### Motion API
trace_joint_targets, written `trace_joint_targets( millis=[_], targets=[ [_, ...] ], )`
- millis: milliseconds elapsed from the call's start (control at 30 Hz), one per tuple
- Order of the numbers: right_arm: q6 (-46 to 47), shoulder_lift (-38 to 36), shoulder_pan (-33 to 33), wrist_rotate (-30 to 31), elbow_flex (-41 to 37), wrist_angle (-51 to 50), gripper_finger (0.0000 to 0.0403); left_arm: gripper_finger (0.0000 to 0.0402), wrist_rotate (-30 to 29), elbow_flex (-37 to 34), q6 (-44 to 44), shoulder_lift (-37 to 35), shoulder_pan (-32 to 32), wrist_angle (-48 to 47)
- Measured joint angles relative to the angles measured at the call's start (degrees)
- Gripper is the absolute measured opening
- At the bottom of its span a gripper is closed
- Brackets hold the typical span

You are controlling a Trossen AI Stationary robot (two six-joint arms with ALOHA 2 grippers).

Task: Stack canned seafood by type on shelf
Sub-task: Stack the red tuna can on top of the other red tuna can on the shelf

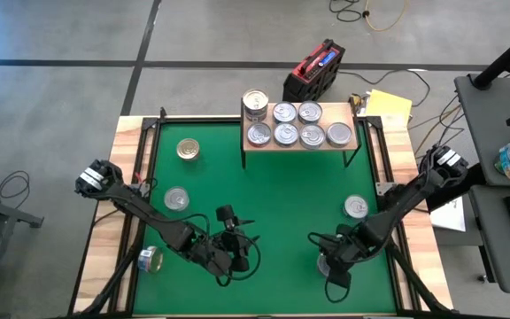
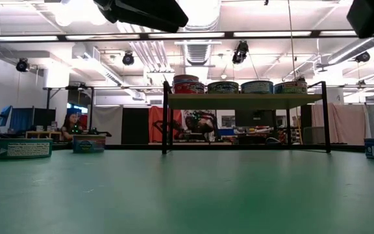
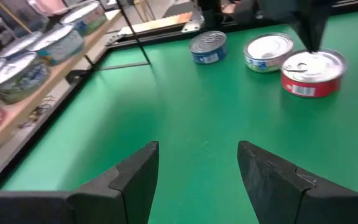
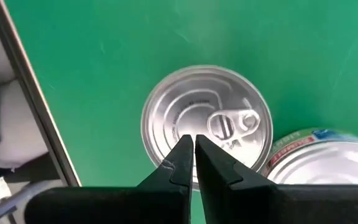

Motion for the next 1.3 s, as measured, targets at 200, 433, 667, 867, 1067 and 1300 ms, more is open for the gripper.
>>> trace_joint_targets(
  millis=[200,433,667,867,1067,1300],
  targets=[
    [1.3,1.9,0.0,-1.3,-0.3,-0.5,0.0009,0.0203,-1.1,0.0,0.0,0.0,0.0,-0.2],
    [0.8,4.4,0.0,-0.3,-0.5,-0.6,0.0009,0.0203,-1.1,0.0,0.0,0.0,0.0,-0.8],
    [-1.4,6.1,-0.2,2.3,-0.3,0.7,0.0009,0.0203,-1.1,-0.1,-1.1,0.0,-0.1,-3.9],
    [-5.1,6.3,-1.3,7.0,-0.4,4.6,0.0009,0.0203,-1.2,0.0,-1.6,-0.1,-0.1,-5.7],
    [-8.1,6.8,-3.6,11.9,-0.4,5.6,0.0009,0.0203,-1.1,0.2,-1.6,-0.2,-0.1,-6.2],
    [-15.2,8.8,-6.8,15.5,-0.3,11.7,0.0009,0.0203,-1.0,0.2,-2.1,-0.2,-0.1,-7.0]
  ],
)
